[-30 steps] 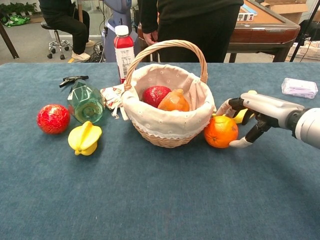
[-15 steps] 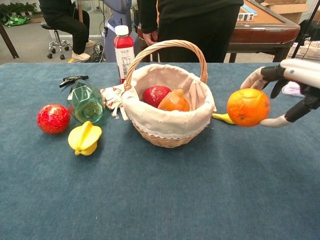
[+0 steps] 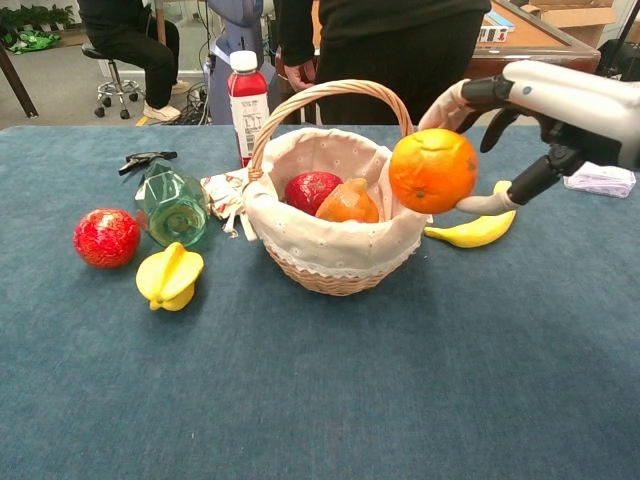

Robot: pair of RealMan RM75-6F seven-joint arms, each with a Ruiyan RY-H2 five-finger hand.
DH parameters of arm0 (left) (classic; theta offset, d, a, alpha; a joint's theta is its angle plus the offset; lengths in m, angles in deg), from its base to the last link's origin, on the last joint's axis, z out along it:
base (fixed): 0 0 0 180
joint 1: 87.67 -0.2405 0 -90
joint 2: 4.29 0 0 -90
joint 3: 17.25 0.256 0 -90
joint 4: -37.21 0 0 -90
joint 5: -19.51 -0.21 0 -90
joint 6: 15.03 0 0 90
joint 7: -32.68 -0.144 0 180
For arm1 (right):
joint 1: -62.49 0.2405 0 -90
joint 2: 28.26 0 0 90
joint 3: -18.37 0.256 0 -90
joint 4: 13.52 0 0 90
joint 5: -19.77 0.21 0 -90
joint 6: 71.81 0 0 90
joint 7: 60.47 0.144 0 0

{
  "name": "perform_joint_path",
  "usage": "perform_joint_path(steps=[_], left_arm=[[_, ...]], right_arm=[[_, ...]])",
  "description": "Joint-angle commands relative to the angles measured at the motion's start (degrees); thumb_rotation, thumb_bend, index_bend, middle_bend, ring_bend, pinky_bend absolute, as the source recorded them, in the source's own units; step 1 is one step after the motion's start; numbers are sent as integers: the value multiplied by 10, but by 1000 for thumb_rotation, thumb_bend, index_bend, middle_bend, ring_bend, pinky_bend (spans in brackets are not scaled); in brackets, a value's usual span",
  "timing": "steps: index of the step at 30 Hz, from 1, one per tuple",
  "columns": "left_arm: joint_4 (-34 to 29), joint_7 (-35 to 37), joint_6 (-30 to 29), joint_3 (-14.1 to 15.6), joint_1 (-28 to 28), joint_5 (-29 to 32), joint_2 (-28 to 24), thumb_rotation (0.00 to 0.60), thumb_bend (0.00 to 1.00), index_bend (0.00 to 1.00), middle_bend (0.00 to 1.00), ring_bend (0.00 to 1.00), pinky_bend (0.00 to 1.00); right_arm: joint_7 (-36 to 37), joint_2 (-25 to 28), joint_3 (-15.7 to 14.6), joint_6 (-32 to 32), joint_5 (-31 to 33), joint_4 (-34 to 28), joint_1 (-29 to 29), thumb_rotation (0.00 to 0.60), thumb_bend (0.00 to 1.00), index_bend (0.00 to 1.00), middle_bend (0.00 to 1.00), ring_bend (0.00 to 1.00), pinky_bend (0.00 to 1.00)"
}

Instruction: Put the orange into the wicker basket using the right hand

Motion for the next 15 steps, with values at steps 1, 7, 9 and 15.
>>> perform_joint_path(steps=[1, 7, 9, 15], left_arm=[[1, 1, 0, 0, -1, 1, 0, 600, 246, 212, 0, 0, 40], [4, 7, -2, 0, -3, 2, 0, 600, 246, 212, 0, 0, 40], [5, 9, -3, 1, -4, 2, -1, 600, 246, 212, 0, 0, 40], [7, 15, -5, -1, -5, 4, -3, 600, 246, 212, 0, 0, 40]], right_arm=[[-32, -18, 7, -11, 12, 4, 17, 600, 231, 129, 156, 158, 343], [-57, -25, 5, -4, 19, 7, 21, 600, 245, 56, 113, 133, 343], [-54, -18, 1, 4, 13, 3, 16, 600, 251, 56, 113, 133, 343], [-62, 45, -32, 73, -43, -24, -32, 600, 253, 56, 123, 133, 343]])
